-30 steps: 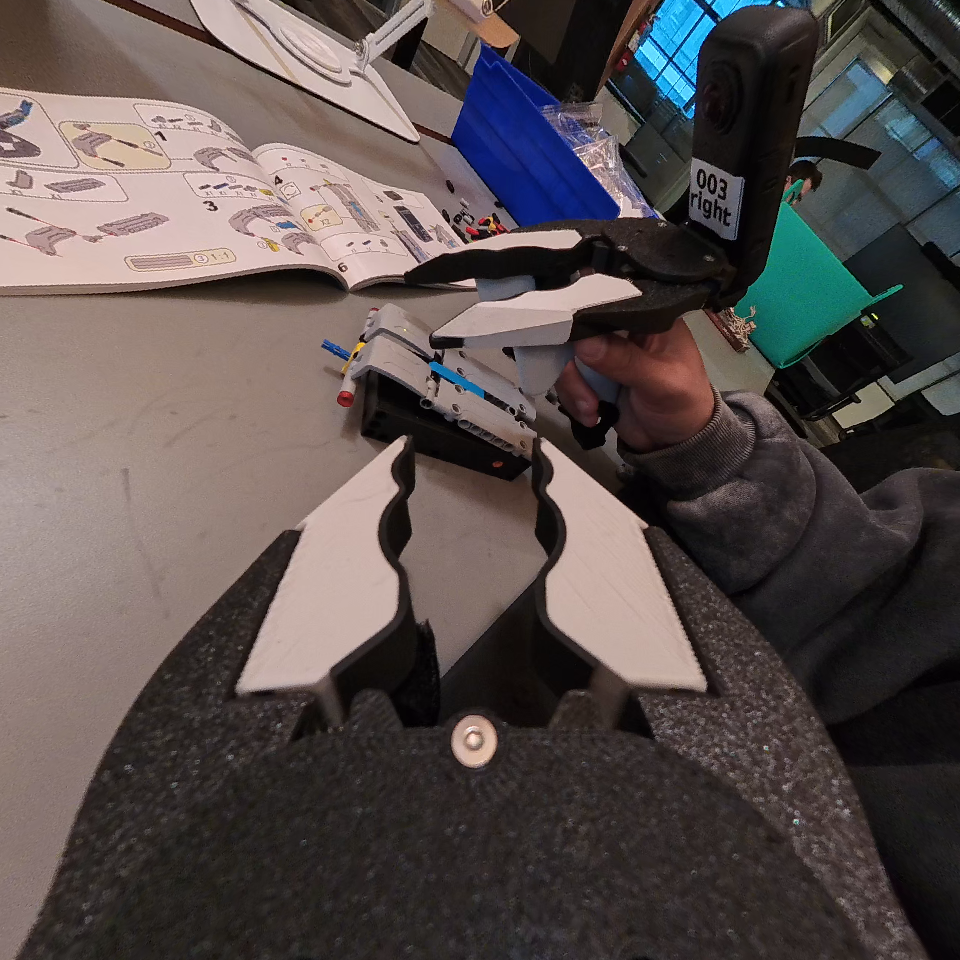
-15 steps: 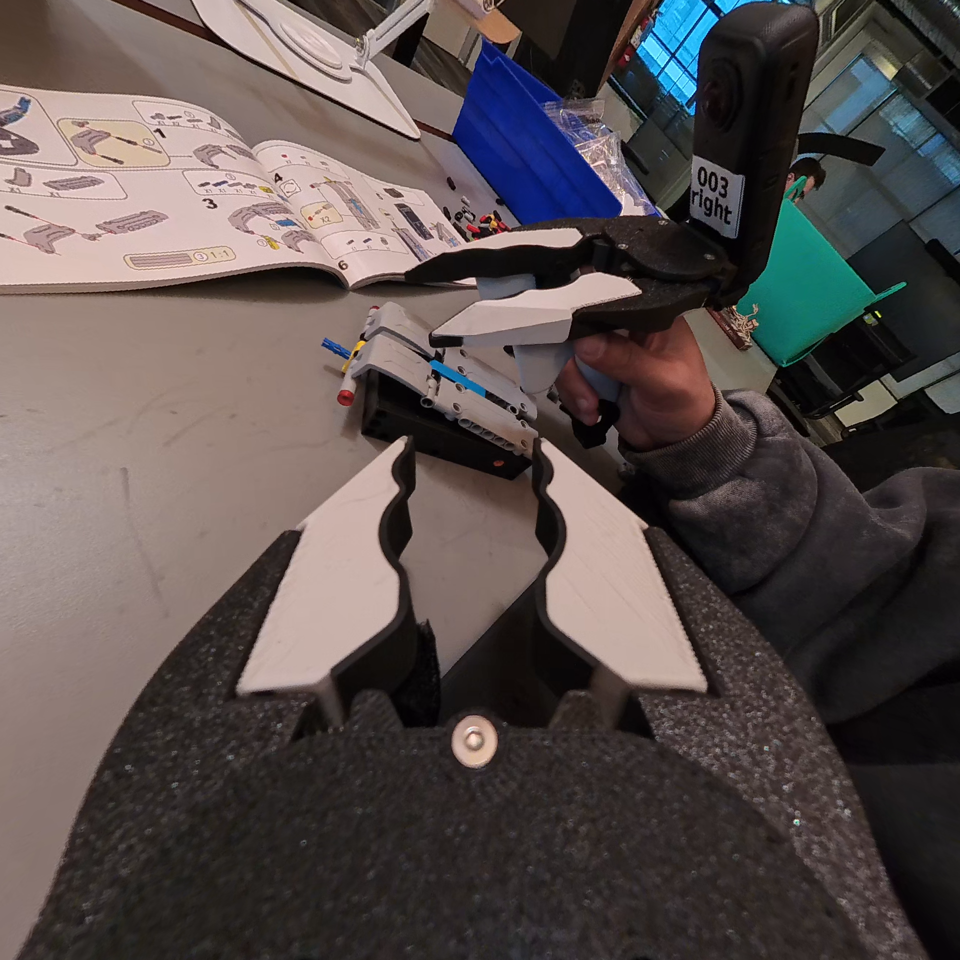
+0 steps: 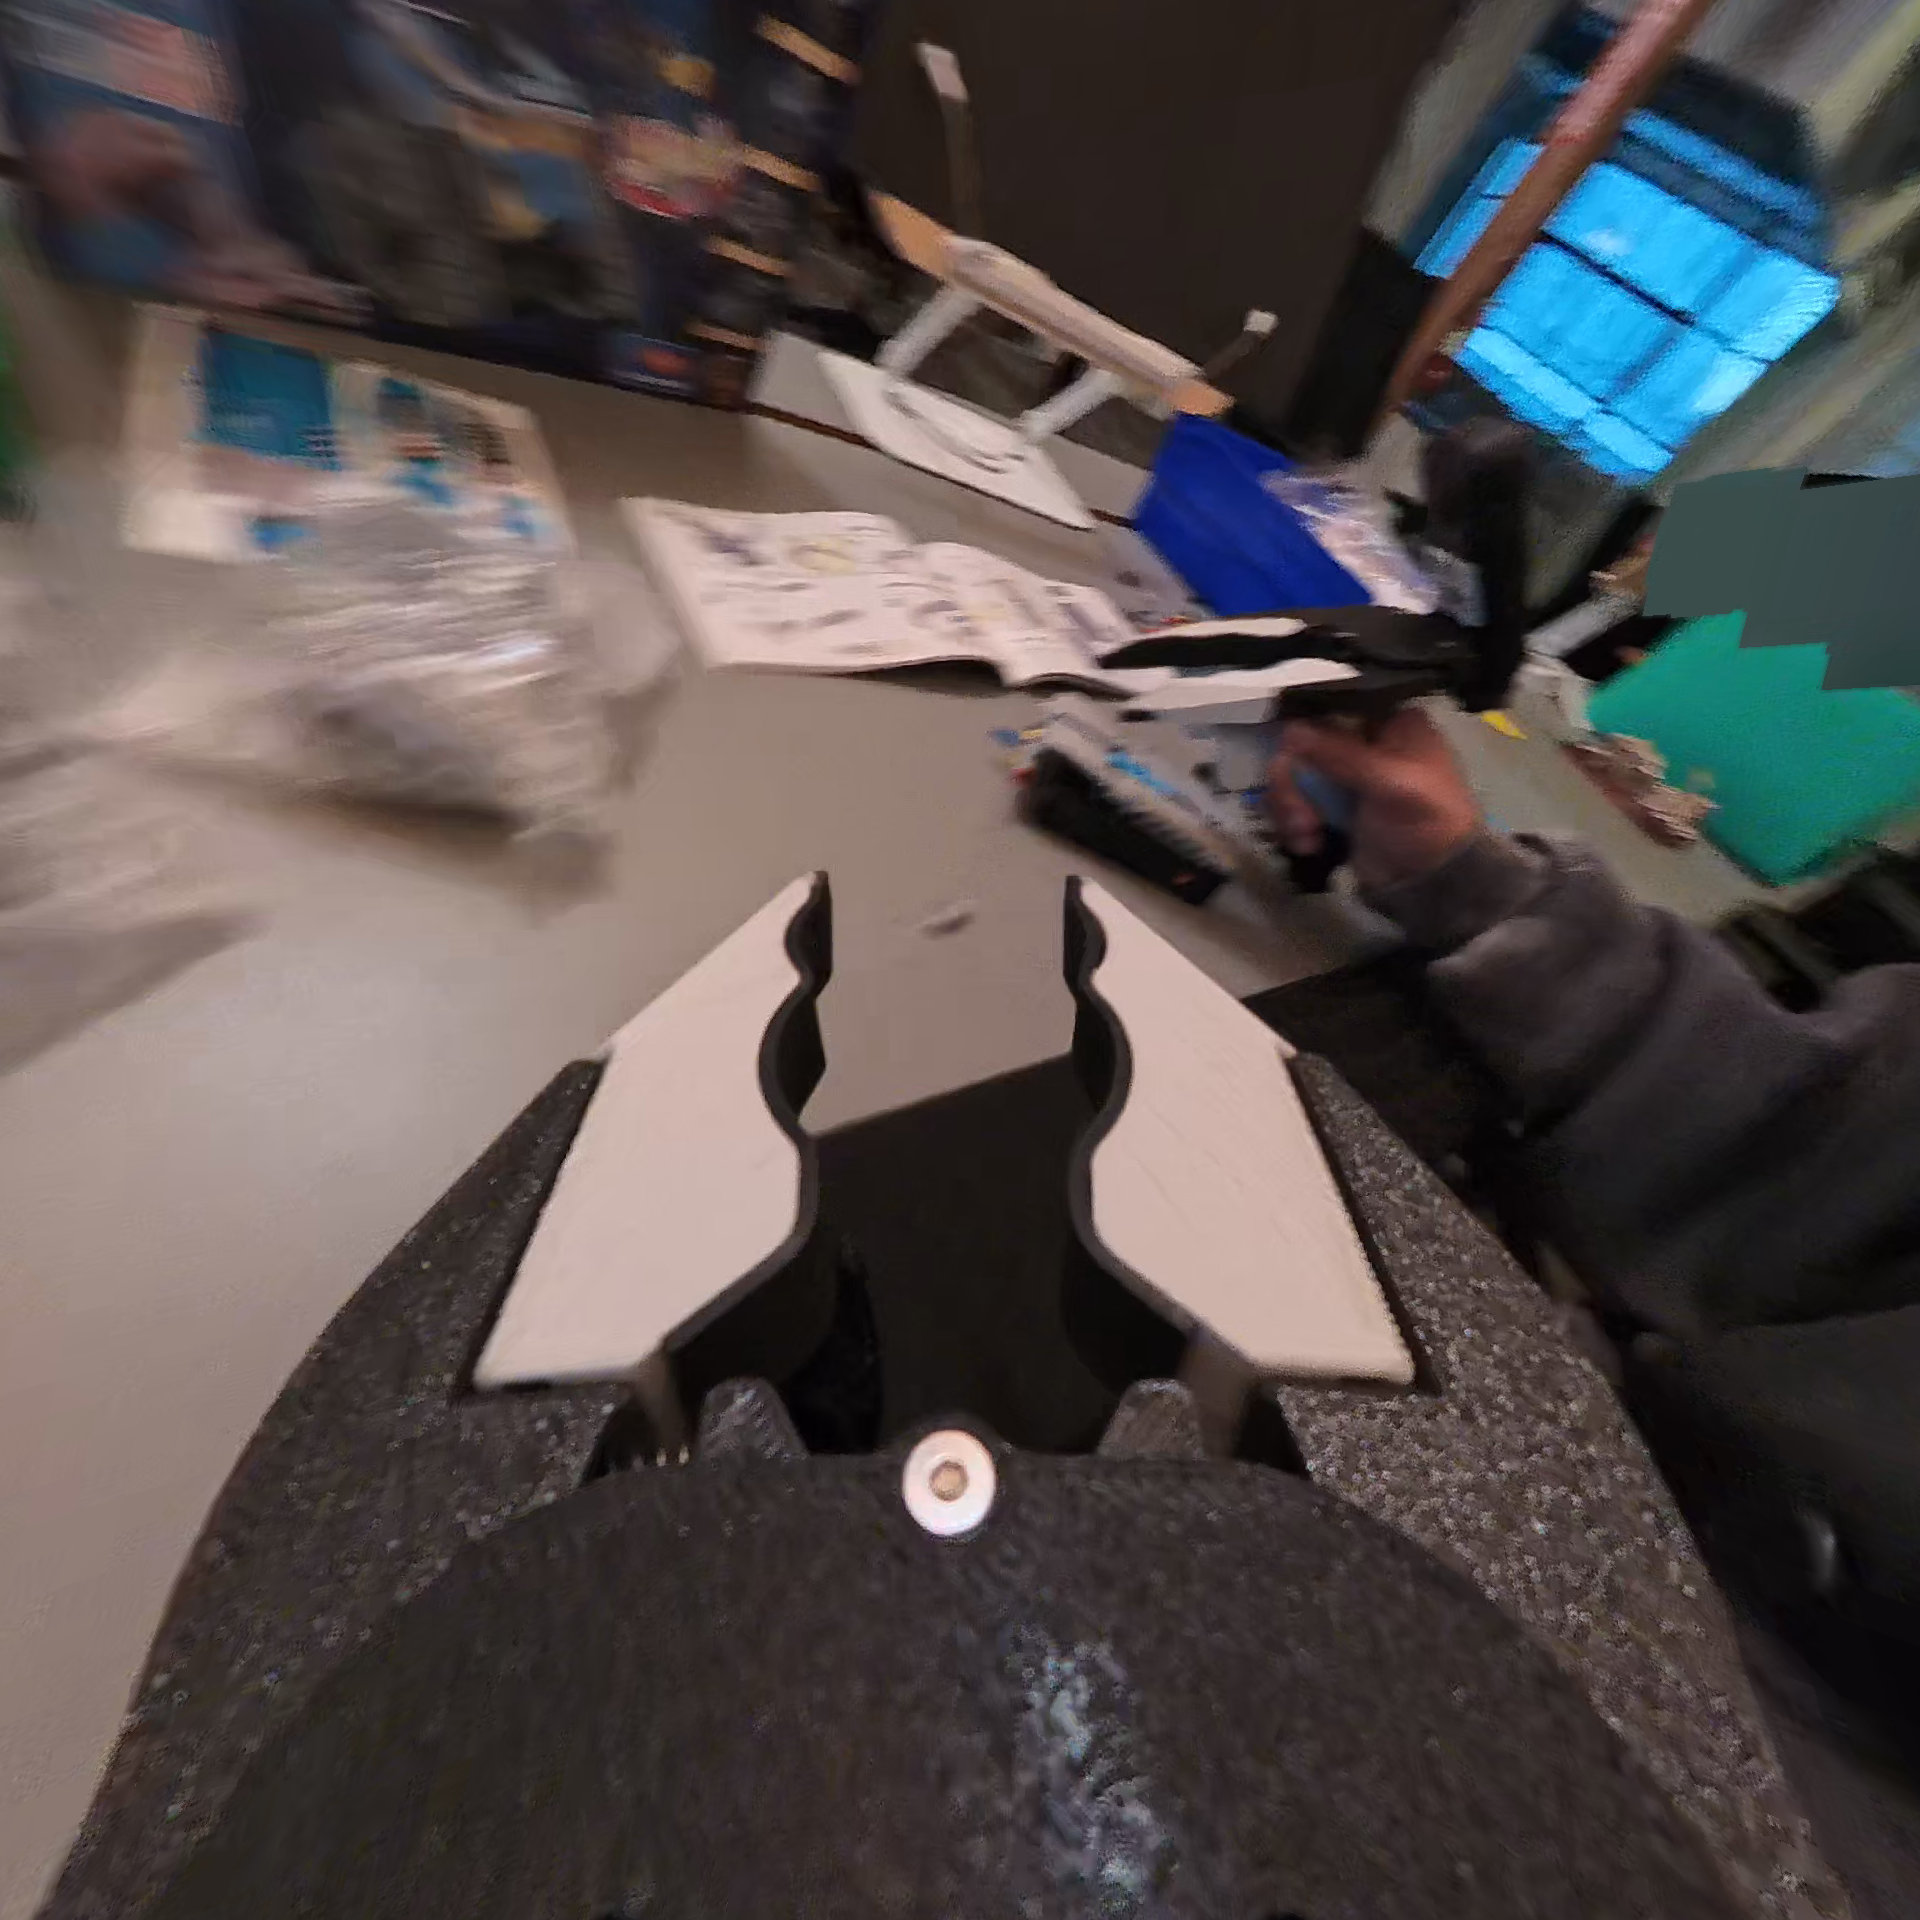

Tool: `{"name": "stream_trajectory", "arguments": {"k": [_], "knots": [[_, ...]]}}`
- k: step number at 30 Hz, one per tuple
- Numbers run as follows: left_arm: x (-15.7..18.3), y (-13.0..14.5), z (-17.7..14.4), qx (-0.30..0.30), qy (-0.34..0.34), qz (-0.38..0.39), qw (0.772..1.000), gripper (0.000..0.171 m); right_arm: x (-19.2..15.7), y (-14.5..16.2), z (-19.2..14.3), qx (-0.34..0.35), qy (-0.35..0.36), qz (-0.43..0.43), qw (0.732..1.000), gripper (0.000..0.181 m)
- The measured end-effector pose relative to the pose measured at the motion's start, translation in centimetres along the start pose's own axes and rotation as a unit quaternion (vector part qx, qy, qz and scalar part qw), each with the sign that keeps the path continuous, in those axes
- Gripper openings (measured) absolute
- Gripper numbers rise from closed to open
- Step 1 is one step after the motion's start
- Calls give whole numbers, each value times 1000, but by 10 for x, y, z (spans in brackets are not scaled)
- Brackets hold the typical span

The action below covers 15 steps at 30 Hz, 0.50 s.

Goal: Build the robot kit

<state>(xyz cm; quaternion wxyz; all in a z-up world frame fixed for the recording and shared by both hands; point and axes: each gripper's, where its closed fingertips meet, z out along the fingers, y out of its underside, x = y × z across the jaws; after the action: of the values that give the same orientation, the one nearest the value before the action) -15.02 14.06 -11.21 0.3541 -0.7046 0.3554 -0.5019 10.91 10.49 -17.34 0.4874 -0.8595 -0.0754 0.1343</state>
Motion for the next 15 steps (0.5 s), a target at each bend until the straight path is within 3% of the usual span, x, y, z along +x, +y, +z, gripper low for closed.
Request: {"name": "stream_trajectory", "arguments": {"k": [4,8,11,15], "knots": [[-85,21,-125,51,-135,-50,988,44,-1,0,1,-3,6,-13,1000,52],[-159,82,-241,95,-289,-115,946,43,-2,-17,-14,27,30,-20,999,52],[-185,130,-294,112,-342,-167,918,43,-17,-41,-34,72,64,-36,995,48],[-211,176,-332,105,-397,-193,891,42,-66,-63,-40,107,66,-53,991,39]]}}
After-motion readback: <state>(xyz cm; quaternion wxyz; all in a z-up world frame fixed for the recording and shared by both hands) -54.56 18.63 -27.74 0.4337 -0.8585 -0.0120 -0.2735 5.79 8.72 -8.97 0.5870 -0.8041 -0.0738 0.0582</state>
